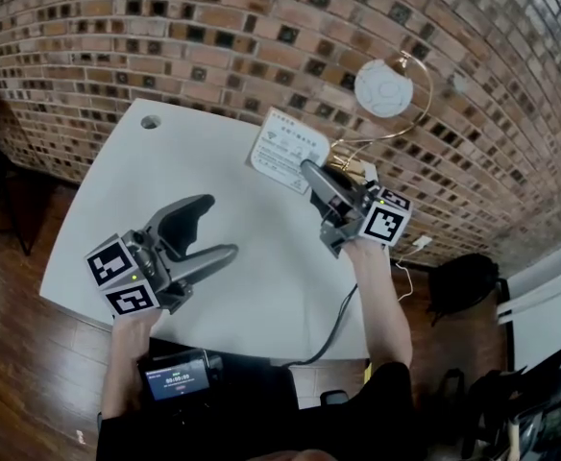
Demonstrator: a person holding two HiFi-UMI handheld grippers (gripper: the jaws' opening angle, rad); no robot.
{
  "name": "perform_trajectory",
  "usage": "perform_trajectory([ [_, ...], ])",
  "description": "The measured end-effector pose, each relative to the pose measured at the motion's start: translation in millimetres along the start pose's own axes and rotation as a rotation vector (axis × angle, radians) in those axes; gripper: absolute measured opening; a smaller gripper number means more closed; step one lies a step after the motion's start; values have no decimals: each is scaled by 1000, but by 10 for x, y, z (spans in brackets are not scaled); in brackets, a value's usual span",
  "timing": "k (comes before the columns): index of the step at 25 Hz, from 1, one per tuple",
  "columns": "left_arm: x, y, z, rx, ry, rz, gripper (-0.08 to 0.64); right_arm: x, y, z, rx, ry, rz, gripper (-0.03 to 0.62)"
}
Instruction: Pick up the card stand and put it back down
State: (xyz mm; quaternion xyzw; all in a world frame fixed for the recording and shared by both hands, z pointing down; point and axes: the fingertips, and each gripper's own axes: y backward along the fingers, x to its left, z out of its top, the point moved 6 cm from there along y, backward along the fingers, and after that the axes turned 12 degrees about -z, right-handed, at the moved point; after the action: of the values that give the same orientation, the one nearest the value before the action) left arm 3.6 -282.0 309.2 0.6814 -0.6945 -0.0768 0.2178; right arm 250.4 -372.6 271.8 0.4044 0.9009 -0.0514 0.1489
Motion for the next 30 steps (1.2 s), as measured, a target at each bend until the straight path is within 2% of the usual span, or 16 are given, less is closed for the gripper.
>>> perform_trajectory([
  [6, 135, 3, -7, 25, 1, 12, 375, -261, -116, 29, -8, 6, 1, 21],
  [13, 326, -41, -46, 63, 13, 10, 374, -635, -306, 42, -3, 79, -47, 21],
  [20, 487, -78, -81, 81, 33, 13, 374, -1046, -518, -18, -1, 46, -66, 21],
  [30, 686, -134, -133, 109, 59, 17, 374, -1523, -768, -72, -23, 53, -44, 21],
])
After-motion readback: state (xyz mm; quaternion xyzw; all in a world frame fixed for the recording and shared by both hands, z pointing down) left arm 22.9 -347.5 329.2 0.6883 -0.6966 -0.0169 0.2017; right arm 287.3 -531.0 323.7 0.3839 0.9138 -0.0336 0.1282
